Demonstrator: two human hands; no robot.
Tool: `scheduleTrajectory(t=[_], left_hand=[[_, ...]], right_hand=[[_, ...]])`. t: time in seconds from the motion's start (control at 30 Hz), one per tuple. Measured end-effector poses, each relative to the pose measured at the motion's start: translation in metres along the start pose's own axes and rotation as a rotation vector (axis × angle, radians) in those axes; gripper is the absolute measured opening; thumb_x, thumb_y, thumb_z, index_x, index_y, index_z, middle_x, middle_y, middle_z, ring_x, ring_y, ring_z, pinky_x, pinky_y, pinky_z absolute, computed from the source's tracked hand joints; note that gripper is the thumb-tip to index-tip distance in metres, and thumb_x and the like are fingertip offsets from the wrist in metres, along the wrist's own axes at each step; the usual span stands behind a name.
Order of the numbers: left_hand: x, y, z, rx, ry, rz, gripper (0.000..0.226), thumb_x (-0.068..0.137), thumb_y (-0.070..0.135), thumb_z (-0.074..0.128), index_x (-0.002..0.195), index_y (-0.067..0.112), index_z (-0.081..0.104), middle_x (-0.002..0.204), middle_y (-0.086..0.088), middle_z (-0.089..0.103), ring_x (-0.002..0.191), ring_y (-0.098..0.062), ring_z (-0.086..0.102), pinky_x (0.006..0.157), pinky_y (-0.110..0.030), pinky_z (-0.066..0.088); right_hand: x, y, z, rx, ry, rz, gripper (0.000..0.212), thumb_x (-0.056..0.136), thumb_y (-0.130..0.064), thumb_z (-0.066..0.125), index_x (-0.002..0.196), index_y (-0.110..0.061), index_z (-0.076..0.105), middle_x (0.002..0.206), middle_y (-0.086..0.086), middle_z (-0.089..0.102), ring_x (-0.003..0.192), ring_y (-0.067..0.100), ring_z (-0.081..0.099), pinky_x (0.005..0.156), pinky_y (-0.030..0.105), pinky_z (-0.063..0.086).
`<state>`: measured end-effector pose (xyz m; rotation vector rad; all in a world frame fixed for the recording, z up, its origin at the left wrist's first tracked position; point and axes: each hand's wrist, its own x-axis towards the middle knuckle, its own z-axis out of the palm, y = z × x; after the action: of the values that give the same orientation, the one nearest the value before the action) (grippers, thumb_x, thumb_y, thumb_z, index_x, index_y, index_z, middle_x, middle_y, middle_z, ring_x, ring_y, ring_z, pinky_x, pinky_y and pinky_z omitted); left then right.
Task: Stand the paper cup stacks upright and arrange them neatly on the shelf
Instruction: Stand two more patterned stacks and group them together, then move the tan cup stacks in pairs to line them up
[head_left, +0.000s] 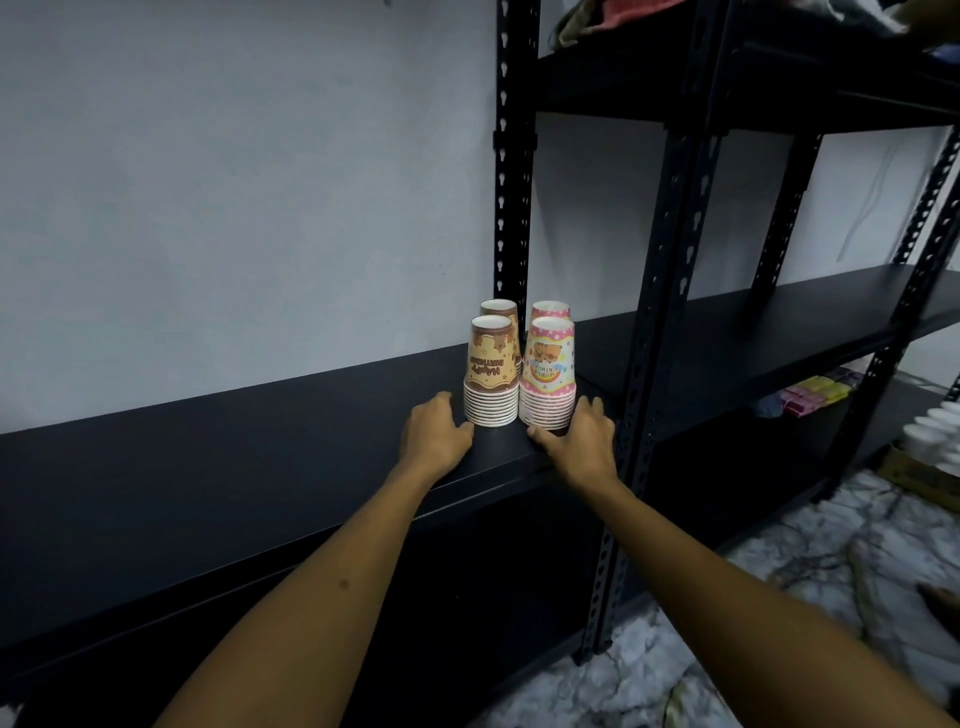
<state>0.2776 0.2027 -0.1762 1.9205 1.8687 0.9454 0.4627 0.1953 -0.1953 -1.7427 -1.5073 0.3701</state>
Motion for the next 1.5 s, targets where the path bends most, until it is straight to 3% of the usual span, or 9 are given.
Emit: scheduleTrajectory(t=[0.1,0.2,0.3,0.4,0.83,1.1,1.27,1.37,1.5], left_hand=[[-0.008,-0.004,-0.006,0.059,0.011,0.008,0.052,0.091,0.024,0.060,0.138,0.006,0.045,0.134,-0.013,0.054,0.120,-0.030,0.054,0.095,-0.036,0.045],[-0.019,-0.010,-0.014,0.119,0.012,0.022,0.023,0.090,0.024,0.058,0.109,0.012,0.063,0.108,-0.008,0.064,0.106,-0.027,0.061,0.086,-0.036,0.049],[-0.030,-0.020,-0.026,0.126,0.047,0.048,0.020,0.090,0.022,0.059,0.103,0.014,0.070,0.107,-0.003,0.069,0.098,-0.023,0.064,0.083,-0.035,0.053],[-0.044,-0.037,-0.046,0.158,0.056,0.059,0.018,0.090,0.022,0.059,0.100,0.016,0.072,0.104,0.000,0.071,0.094,-0.020,0.064,0.080,-0.035,0.054],[-0.162,-0.166,-0.188,0.329,0.281,0.013,0.017,0.090,0.019,0.058,0.094,0.012,0.073,0.094,0.000,0.072,0.083,-0.015,0.065,0.075,-0.037,0.055],[-0.243,-0.233,-0.266,0.279,0.568,-0.223,0.013,0.086,0.011,0.060,0.085,0.008,0.073,0.080,-0.002,0.072,0.070,-0.014,0.064,0.068,-0.034,0.055],[-0.255,-0.251,-0.291,0.052,0.804,-0.418,0.016,0.085,0.005,0.063,0.100,0.005,0.067,0.097,-0.003,0.069,0.086,-0.011,0.062,0.076,-0.016,0.045],[-0.249,-0.259,-0.299,-0.096,0.843,-0.513,0.037,0.082,0.011,0.071,0.117,0.007,0.057,0.112,-0.003,0.061,0.101,-0.015,0.057,0.086,-0.025,0.047],[-0.237,-0.270,-0.308,-0.336,0.694,-0.556,0.074,0.079,0.014,0.075,0.142,0.010,0.036,0.138,-0.009,0.051,0.124,-0.022,0.052,0.104,-0.043,0.045]], right_hand=[[-0.015,0.000,-0.002,0.003,0.023,-0.015,0.069,0.084,-0.035,0.071,0.133,0.003,0.040,0.157,0.026,0.014,0.143,0.040,0.016,0.112,0.046,0.029],[-0.036,0.002,-0.004,-0.034,0.111,-0.144,0.054,0.088,-0.032,0.067,0.128,0.000,0.051,0.150,0.021,0.033,0.140,0.034,0.025,0.109,0.044,0.033],[-0.054,-0.006,-0.001,-0.070,0.149,-0.323,0.026,0.088,-0.031,0.065,0.101,-0.009,0.066,0.110,0.007,0.065,0.112,0.026,0.049,0.090,0.038,0.046],[-0.064,-0.028,0.008,-0.086,0.022,-0.438,0.020,0.088,-0.033,0.062,0.081,-0.015,0.065,0.084,-0.002,0.064,0.089,0.020,0.056,0.072,0.033,0.047],[-0.127,-0.183,0.116,-0.216,-0.444,-0.789,0.028,0.093,-0.029,0.052,0.084,-0.006,0.065,0.083,0.008,0.067,0.073,0.025,0.062,0.067,0.043,0.055],[-0.195,-0.278,0.185,-0.085,-0.655,-0.960,0.026,0.093,-0.031,0.056,0.103,-0.007,0.061,0.100,0.010,0.065,0.089,0.025,0.061,0.077,0.042,0.053],[-0.226,-0.322,0.206,0.235,-0.729,-0.889,0.057,0.090,-0.027,0.065,0.135,-0.003,0.042,0.133,0.016,0.053,0.116,0.028,0.053,0.092,0.034,0.044],[-0.234,-0.342,0.215,0.427,-0.754,-0.717,0.068,0.084,-0.021,0.072,0.140,-0.006,0.036,0.135,0.012,0.051,0.119,0.023,0.051,0.087,0.025,0.039],[-0.237,-0.351,0.232,0.506,-0.762,-0.665,0.072,0.078,-0.021,0.077,0.137,-0.011,0.036,0.125,0.008,0.058,0.109,0.020,0.058,0.087,0.032,0.049]])
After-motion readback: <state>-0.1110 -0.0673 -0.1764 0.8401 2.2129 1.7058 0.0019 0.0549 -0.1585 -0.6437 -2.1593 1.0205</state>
